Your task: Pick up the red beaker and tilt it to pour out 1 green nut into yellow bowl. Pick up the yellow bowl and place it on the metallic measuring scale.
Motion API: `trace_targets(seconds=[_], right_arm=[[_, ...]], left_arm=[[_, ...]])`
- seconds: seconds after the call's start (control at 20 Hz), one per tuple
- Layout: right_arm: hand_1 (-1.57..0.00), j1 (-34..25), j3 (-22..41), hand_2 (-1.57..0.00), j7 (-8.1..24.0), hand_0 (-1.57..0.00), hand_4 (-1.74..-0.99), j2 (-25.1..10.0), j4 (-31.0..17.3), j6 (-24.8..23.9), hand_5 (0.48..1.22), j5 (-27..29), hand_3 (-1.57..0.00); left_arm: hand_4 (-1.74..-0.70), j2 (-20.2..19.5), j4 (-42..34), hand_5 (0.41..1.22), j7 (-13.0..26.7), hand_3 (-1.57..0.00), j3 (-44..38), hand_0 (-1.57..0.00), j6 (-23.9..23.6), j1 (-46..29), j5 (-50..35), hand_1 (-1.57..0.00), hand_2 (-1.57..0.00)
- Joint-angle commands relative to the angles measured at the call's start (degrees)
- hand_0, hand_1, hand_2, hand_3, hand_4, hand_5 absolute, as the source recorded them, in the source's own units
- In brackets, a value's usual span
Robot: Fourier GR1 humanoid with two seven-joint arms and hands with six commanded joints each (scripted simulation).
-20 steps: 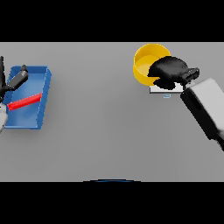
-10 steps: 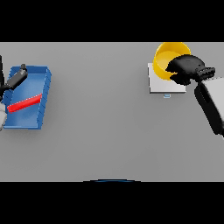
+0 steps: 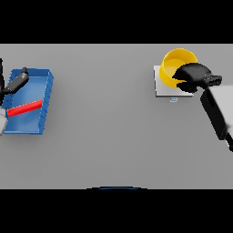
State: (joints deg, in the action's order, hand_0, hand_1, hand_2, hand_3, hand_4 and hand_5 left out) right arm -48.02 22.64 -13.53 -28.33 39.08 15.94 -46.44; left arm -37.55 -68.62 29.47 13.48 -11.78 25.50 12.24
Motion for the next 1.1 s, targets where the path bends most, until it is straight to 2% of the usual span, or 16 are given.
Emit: trace_targets(seconds=[0.0, 0.05, 0.1, 0.2, 0.25, 0.35, 0.4, 0.55, 0.65, 0.7, 0.85, 1.05], right_arm=[[-1.57, 0.54, -0.12, -1.33, -0.23, -1.5, -1.741, 0.02, 0.28, -0.19, 1.221, 0.32, -1.46], [-1.57, -0.01, -0.04, -1.34, 0.15, -1.46, -1.741, 0.17, -0.41, 0.01, 1.221, 0.13, -1.45], [-1.5, -0.33, -0.12, -1.38, 1.12, -1.45, -1.734, 0.66, -0.45, 0.1, 1.221, 0.19, -1.39], [-1.48, 0.41, -0.22, -1.45, 0.57, -1.49, -1.737, 0.5, 0.4, 0.37, 1.221, 0.7, -1.1], [-1.34, -0.06, -0.4, -1.29, 1.3, -1.44, -1.688, 0.79, 0.48, 0.99, 1.221, 0.8, -0.99], [-0.88, -0.7, -0.14, -0.92, 1.66, -0.99, -1.629, 0.87, 0.33, 1.34, 1.08, 0.31, -0.8], [-0.71, -0.94, 0.34, -0.78, 1.59, -0.79, -1.609, 0.8, -0.37, 1.96, 1.029, -0.18, -0.72], [-0.36, -0.61, 1.64, -0.46, 0.16, -0.41, -1.567, 0.4, -0.24, 2.29, 0.929, -1.19, -0.55], [-0.23, -1.37, 1.95, -0.3, -1.23, -0.26, -1.554, 0.41, -1.13, 1.57, 0.891, -1.68, -0.46], [-0.18, -1.26, 1.93, -0.24, -0.98, -0.21, -1.552, 0.59, -0.92, 1.64, 0.876, -1.6, -0.43], [-0.09, -1.34, 1.28, -0.12, -3.03, -0.11, -1.537, 0.11, -2.06, 0.67, 0.822, -1.14, -0.33], [-0.04, -2.24, 1.03, -0.05, -0.71, -0.04, -1.509, 1.13, -3.81, 0.94, 0.774, -1.32, -0.22]], left_arm=[[-0.72, -0.11, 0.13, 0.669, 0.09, 0.0, 0.04, 0.0, 0.33, 0.1, -0.04, 0.0, 0.0], [-0.72, 0.4, 0.26, 0.668, 0.35, 0.0, 0.43, 0.0, -0.06, 0.26, 0.36, 0.0, 0.0], [-0.72, 0.47, 0.44, 0.667, 0.09, 0.0, 0.41, 0.0, -0.17, 0.4, 0.4, 0.0, 0.0], [-0.72, 0.39, 0.39, 0.671, -0.01, 0.0, 0.35, 0.0, -0.23, 0.29, 0.4, 0.0, 0.0], [-0.72, 0.38, 0.72, 0.671, 0.38, 0.0, 0.42, 0.0, -0.18, 0.51, 0.54, 0.0, 0.0], [-0.72, 0.32, 0.71, 0.668, 0.52, 0.0, 0.44, 0.0, 0.07, 0.79, 0.48, 0.0, 0.0], [-0.72, 0.8, 1.0, 0.667, 0.06, 0.0, 0.65, 0.0, -0.35, 0.36, 0.61, 0.0, 0.0], [-0.72, 1.18, 0.79, 0.663, -0.39, 0.0, 0.56, 0.0, -0.61, 0.65, 0.45, 0.0, 0.0], [-0.72, 0.84, 1.3, 0.663, 1.03, 0.0, 0.39, 0.0, -0.18, 1.65, 0.5, 0.0, 0.0], [-0.72, 1.09, 1.59, 0.664, 0.32, 0.0, 0.6, 0.0, -0.34, 1.36, 0.63, 0.0, 0.0], [-0.73, 0.92, 1.45, 0.664, -0.08, 0.0, 0.49, 0.0, -0.53, 0.98, 0.67, 0.0, 0.0], [-0.72, 1.03, 2.54, 0.664, -0.13, 0.0, 0.41, 0.0, -0.59, 1.78, 0.82, 0.0, 0.0]])
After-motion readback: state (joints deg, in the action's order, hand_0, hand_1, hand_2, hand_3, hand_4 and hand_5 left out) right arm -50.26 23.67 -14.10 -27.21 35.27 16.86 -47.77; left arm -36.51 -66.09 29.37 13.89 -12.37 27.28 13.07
